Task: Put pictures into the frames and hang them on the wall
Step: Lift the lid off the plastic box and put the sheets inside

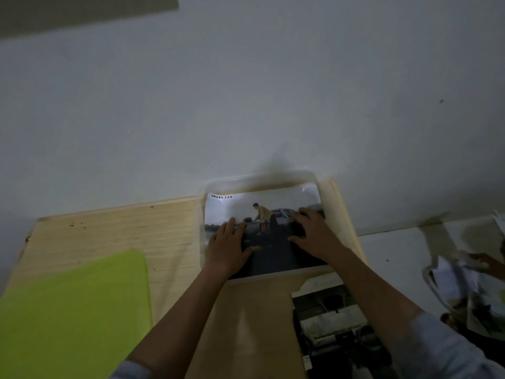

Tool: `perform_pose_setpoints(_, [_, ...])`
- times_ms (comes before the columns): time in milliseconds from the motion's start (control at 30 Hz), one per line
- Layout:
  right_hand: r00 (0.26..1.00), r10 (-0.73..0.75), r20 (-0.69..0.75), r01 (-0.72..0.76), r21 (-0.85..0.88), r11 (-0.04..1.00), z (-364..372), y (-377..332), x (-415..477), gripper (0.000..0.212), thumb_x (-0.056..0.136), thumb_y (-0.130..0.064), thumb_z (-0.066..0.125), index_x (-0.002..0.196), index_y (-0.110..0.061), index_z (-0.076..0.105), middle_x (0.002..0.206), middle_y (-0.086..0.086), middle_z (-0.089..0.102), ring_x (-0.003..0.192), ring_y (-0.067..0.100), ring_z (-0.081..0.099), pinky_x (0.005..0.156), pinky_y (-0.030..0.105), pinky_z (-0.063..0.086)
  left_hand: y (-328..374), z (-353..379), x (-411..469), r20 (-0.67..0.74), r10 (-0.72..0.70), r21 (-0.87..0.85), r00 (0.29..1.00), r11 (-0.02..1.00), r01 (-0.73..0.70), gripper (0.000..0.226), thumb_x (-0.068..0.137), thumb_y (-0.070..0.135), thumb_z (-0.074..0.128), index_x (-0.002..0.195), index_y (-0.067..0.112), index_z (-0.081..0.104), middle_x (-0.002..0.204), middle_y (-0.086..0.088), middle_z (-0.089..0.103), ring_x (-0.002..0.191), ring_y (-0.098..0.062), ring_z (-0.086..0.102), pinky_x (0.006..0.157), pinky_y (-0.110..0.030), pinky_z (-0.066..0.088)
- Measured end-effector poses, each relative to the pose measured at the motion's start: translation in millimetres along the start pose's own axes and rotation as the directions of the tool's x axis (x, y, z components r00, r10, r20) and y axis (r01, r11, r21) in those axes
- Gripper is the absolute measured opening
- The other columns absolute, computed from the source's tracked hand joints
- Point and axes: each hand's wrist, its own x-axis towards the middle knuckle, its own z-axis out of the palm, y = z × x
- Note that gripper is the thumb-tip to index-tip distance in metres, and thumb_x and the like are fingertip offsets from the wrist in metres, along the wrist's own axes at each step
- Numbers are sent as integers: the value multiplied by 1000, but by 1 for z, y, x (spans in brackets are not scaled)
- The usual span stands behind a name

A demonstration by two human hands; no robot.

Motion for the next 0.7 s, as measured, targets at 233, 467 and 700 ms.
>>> perform_pose_setpoints(233, [978, -26, -209, 79, 250, 965, -43, -1, -44, 38, 88, -10, 56, 126, -8, 53, 129, 9, 53, 120, 24, 47, 99, 22, 30, 18, -37, -16, -193, 55, -261, 980, 959, -105, 38, 93, 18, 50, 127, 2, 47, 132, -14, 45, 120, -28, 43, 97, -33, 35])
perform_pose_setpoints(467, [889, 105, -445, 64, 350, 935, -34, 50, -115, 24, 87, -2, 57, 109, 4, 62, 107, 22, 63, 98, 35, 60, 82, 25, 40, 76, 11, -103, -456, 150, -323, 877, 891, -320, 34, 91, 13, 53, 124, 8, 52, 123, -7, 49, 113, -20, 44, 90, -18, 30])
perform_pose_setpoints(700, [931, 310, -193, -182, 492, 851, 23, 112, -211, 41, 93, -13, 52, 132, -2, 45, 132, 17, 46, 121, 31, 46, 99, 34, 39, 115, 132, -172, -271, 76, -321, 959, 933, -165, 52, 88, 23, 53, 134, 1, 44, 140, -24, 40, 131, -42, 35, 110, -53, 30])
